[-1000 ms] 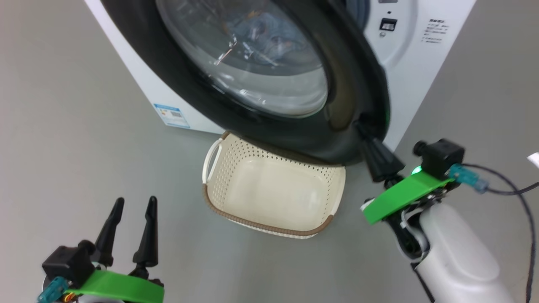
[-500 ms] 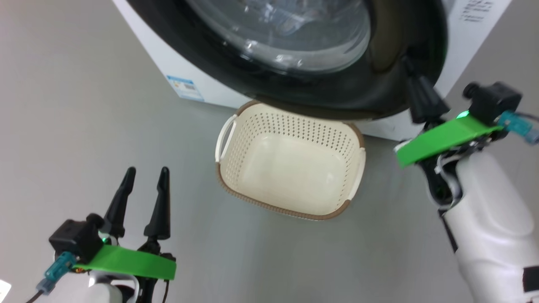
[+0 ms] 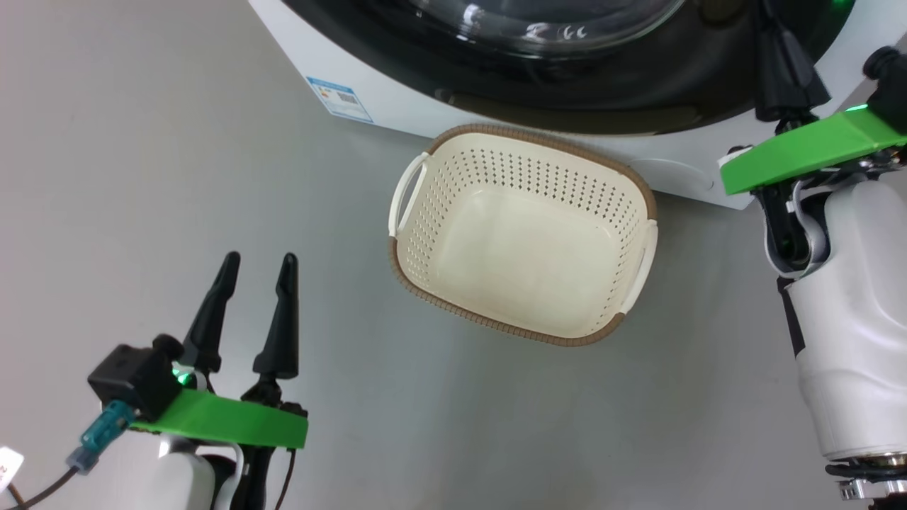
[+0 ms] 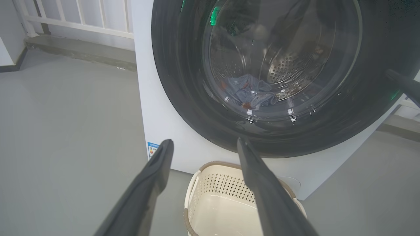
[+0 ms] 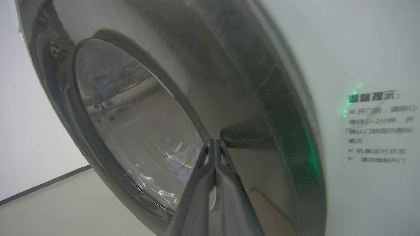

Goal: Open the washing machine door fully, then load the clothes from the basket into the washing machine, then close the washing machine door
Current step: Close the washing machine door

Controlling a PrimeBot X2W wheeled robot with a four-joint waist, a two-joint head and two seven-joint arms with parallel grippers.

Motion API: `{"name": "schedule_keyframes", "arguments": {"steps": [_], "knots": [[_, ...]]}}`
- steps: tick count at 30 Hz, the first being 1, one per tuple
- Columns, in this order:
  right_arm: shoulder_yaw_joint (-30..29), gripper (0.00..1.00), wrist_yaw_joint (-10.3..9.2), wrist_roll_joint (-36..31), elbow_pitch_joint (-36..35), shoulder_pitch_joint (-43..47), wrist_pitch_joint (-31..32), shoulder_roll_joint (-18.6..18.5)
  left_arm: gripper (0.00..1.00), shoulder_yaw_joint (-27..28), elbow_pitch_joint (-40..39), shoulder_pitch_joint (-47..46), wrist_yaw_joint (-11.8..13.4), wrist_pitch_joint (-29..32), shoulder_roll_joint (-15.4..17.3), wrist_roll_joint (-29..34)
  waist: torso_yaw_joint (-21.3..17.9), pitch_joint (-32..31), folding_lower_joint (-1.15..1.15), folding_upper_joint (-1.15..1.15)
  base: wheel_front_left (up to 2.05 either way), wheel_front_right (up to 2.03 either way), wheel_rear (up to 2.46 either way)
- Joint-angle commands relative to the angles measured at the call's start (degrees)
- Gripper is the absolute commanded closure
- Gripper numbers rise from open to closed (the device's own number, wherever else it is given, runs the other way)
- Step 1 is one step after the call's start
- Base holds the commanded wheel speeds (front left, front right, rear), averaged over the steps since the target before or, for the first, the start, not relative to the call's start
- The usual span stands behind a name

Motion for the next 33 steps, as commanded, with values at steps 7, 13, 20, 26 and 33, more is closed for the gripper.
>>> {"name": "schedule_keyframes", "arguments": {"steps": [7, 13, 20, 26, 33], "knots": [[-2.5, 1.00, 0.07, -1.2, -1.5, -3.9, -0.3, 1.7, 0.00, 1.5, -1.6, -3.0, -0.1, -0.4, 1.3, -0.5, 0.6, 2.1, 0.00, 0.00, 0.00, 0.00, 0.00], [-2.7, 1.00, 0.07, -1.6, -1.3, -5.0, -0.3, 2.0, 0.00, 1.5, -1.6, -3.7, -0.1, -0.4, 1.4, -0.7, 0.5, 2.8, 0.00, 0.00, 0.00, 0.00, 0.00], [-0.1, 1.00, 0.07, -1.0, -0.9, -2.4, -0.3, 2.2, 0.00, 1.9, -0.6, -3.0, -0.1, -0.4, 1.7, -0.3, 0.0, 0.9, 0.00, 0.00, 0.00, 0.00, 0.00], [2.7, 0.71, 0.07, 0.0, -0.6, 2.3, -0.3, 2.3, 0.00, 2.3, 0.8, -1.3, -0.1, -0.4, 2.4, 0.0, -1.2, -2.2, 0.00, 0.00, 0.00, 0.00, 0.00], [5.3, 0.00, 0.07, 1.4, -1.0, 8.0, -0.3, 3.0, 0.00, 3.0, 3.3, 1.0, -0.1, -0.4, 3.6, 0.1, -3.0, -6.3, 0.00, 0.00, 0.00, 0.00, 0.00]]}}
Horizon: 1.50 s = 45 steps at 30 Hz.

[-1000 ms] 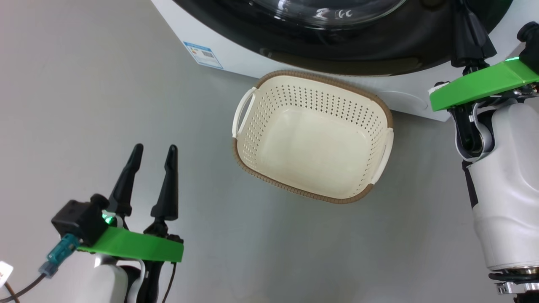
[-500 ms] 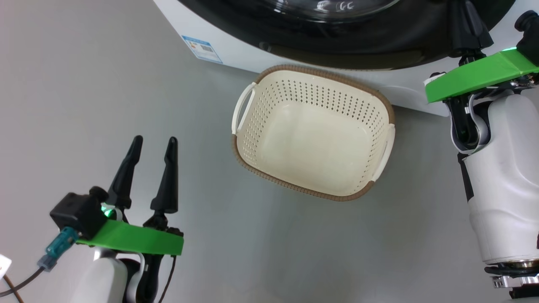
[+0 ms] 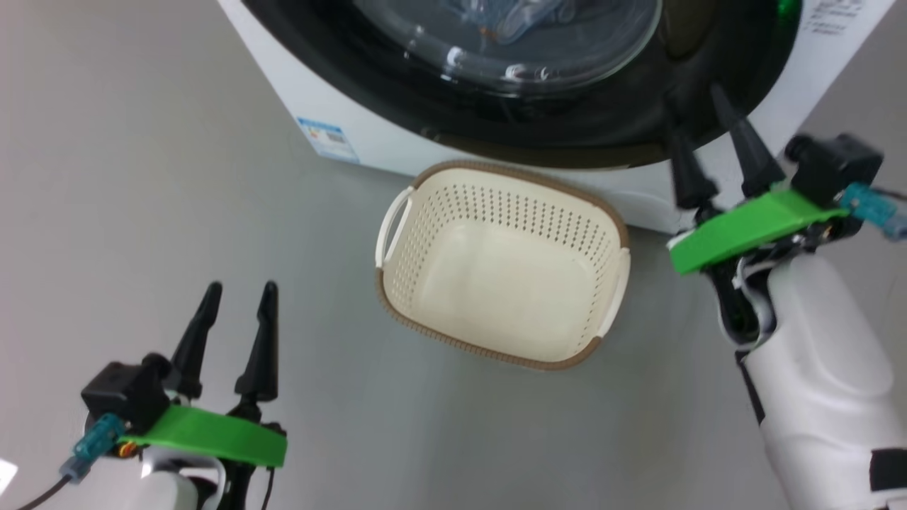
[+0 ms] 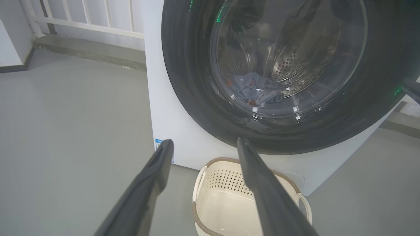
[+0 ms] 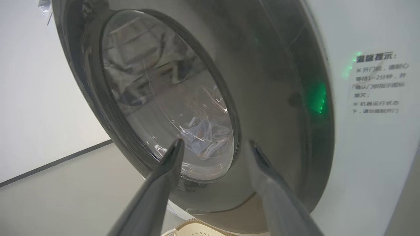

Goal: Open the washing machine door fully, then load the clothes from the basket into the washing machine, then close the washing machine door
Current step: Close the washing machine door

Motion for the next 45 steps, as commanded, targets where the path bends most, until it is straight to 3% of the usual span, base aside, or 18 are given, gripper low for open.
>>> {"name": "schedule_keyframes", "arguments": {"steps": [1, 19, 45], "knots": [[1.7, 0.00, -0.09, 0.9, -1.6, 2.1, -0.3, 1.2, 0.00, 2.4, -0.2, 0.8, -0.1, -0.4, 2.4, 0.2, -1.7, -2.7, 0.00, 0.00, 0.00, 0.00, 0.00], [3.6, 0.00, -0.09, 3.0, -2.8, 18.6, -0.3, 2.2, 0.00, 4.4, 3.8, 6.5, -0.1, -0.4, 6.3, 0.2, -9.2, -12.5, 0.00, 0.00, 0.00, 0.00, 0.00], [0.4, 0.00, -0.09, 2.7, -5.1, 29.9, -0.3, -0.8, 0.00, 5.6, 6.1, 9.3, -0.1, -0.4, 8.7, 0.3, -18.1, -17.3, 0.00, 0.00, 0.00, 0.00, 0.00]]}}
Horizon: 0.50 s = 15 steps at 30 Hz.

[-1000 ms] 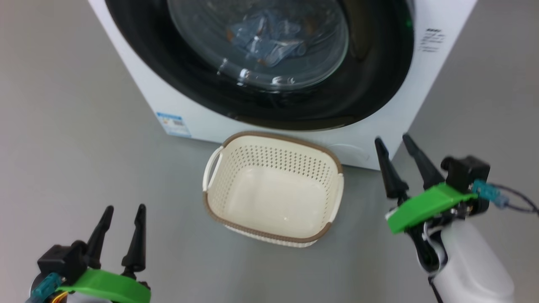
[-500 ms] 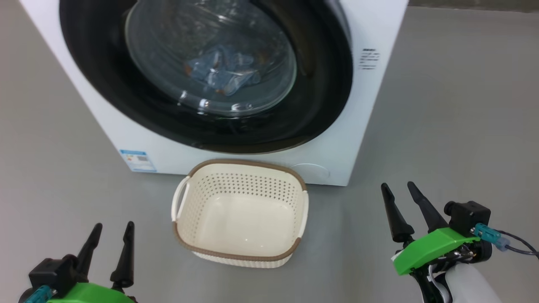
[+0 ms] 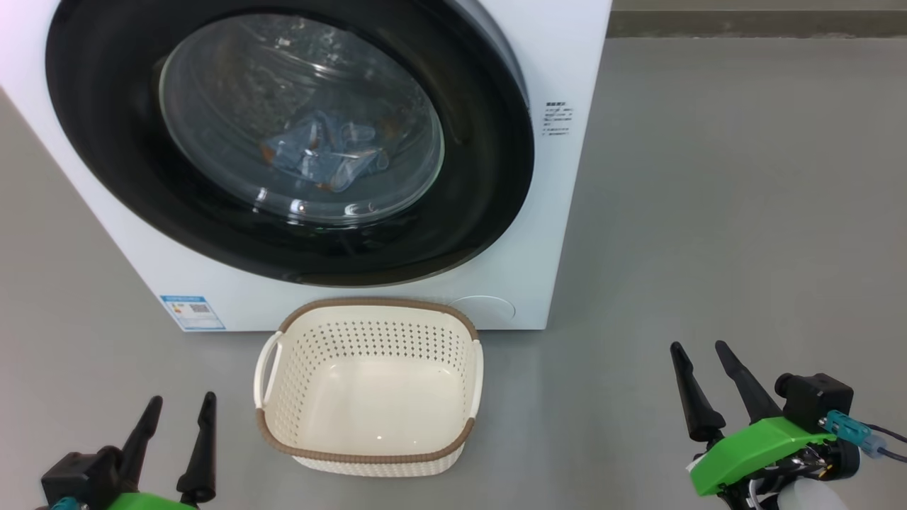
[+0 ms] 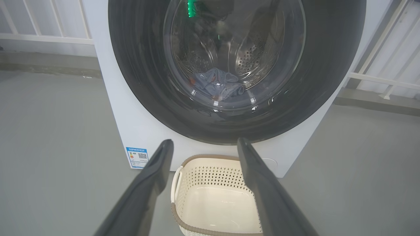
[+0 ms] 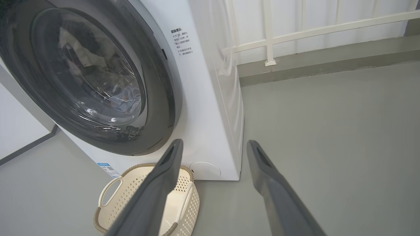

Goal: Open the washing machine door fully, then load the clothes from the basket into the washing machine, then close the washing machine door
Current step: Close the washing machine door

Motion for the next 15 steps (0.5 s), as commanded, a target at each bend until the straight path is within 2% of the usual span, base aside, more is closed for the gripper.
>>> {"name": "schedule_keyframes", "arguments": {"steps": [1, 15], "knots": [[1.0, 0.00, -0.09, -0.1, -1.7, 0.3, -0.3, -0.7, 0.00, 2.4, -0.9, -1.2, -0.1, -0.4, 1.7, 0.2, -0.6, -0.3, 0.00, 0.00, 0.00, 0.00, 0.00], [0.0, 0.00, -0.09, -0.1, -3.2, 2.9, -0.3, -1.3, 0.00, 3.0, 0.2, -1.4, -0.1, -0.4, 2.5, -0.4, -2.6, -0.5, 0.00, 0.00, 0.00, 0.00, 0.00]]}}
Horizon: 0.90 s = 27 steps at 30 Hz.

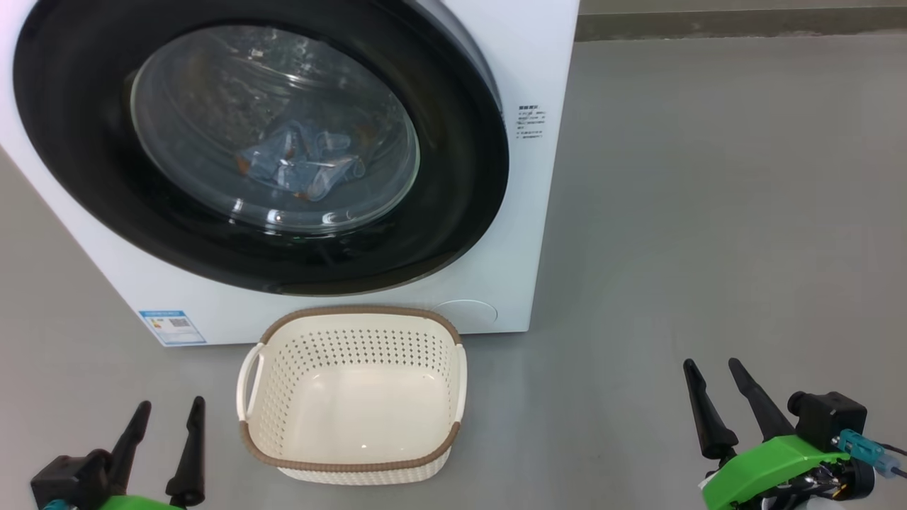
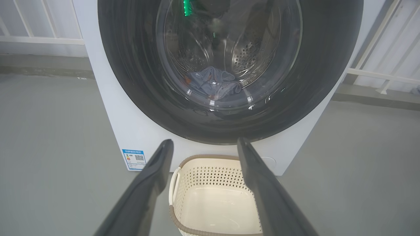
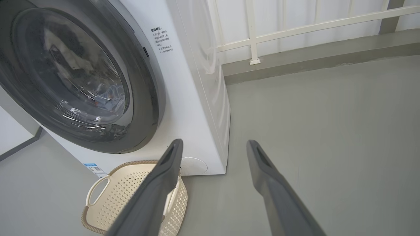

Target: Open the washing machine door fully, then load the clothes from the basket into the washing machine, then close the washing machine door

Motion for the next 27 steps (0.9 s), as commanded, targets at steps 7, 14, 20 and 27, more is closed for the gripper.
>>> {"name": "schedule_keyframes", "arguments": {"steps": [7, 14, 20, 27], "knots": [[0.6, 0.00, -0.09, -0.2, -1.7, 0.3, -0.3, -0.4, 0.00, 3.1, -1.1, -1.7, -0.1, -0.4, 1.6, 0.4, -0.8, 0.1, 0.00, 0.00, 0.00, 0.00, 0.00], [0.5, 0.00, -0.09, -0.4, -1.7, 0.3, -0.3, -0.3, 0.00, 3.0, -0.7, -1.9, -0.1, -0.4, 1.5, 0.9, -0.9, 0.2, 0.00, 0.00, 0.00, 0.00, 0.00], [0.4, 0.00, -0.09, -0.6, -1.9, 0.4, -0.3, -0.2, 0.00, 2.8, -0.4, -1.9, -0.1, -0.4, 1.6, 1.5, -0.9, 0.0, 0.00, 0.00, 0.00, 0.00, 0.00], [0.5, 0.00, -0.09, -0.6, -2.1, 0.4, -0.3, -0.2, 0.00, 3.4, -0.2, -1.6, -0.1, -0.4, 1.2, 1.9, -0.9, -0.3, 0.00, 0.00, 0.00, 0.00, 0.00]]}}
